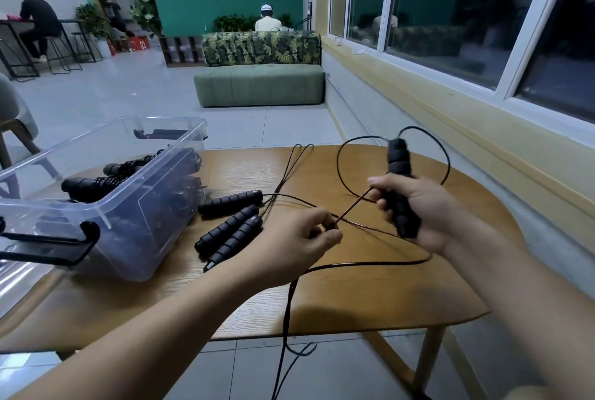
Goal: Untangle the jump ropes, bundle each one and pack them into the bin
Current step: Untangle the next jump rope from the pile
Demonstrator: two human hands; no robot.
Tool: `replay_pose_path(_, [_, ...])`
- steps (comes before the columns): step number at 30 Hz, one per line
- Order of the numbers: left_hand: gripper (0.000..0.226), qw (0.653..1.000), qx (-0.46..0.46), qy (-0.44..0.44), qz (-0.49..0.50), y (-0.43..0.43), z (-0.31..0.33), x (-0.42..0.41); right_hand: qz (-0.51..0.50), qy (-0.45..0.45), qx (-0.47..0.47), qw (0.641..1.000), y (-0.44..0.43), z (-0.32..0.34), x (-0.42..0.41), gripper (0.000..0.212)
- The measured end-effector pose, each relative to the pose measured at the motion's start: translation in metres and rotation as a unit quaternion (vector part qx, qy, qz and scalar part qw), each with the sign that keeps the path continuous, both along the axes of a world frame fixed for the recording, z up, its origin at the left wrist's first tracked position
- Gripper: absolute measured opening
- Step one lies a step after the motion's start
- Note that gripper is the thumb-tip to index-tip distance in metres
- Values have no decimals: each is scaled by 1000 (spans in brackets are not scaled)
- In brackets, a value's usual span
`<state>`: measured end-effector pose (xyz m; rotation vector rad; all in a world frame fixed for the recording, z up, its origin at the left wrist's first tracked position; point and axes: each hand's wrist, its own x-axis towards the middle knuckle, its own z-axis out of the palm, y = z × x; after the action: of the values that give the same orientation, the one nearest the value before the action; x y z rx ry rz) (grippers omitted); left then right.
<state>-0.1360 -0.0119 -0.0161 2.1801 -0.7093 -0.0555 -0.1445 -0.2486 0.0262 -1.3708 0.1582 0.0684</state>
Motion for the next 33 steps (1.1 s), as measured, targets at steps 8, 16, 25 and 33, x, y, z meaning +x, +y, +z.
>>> replay_pose_path(8, [19, 999, -28, 18, 5, -2, 0, 1, 3, 7, 51, 999, -7, -4, 2, 19])
replay_pose_path(16, [18, 999, -40, 0, 4, -1, -1, 1, 113, -22, -76, 990, 23, -11, -10, 22])
replay_pose_path(25, [14, 999, -42, -13, 21, 0, 2, 1, 86, -33, -94, 991, 17, -9, -5, 18])
replay_pose_path(33, [19, 999, -34, -16, 30, 4, 8, -1, -65, 3, 67, 996, -24, 3, 9, 15])
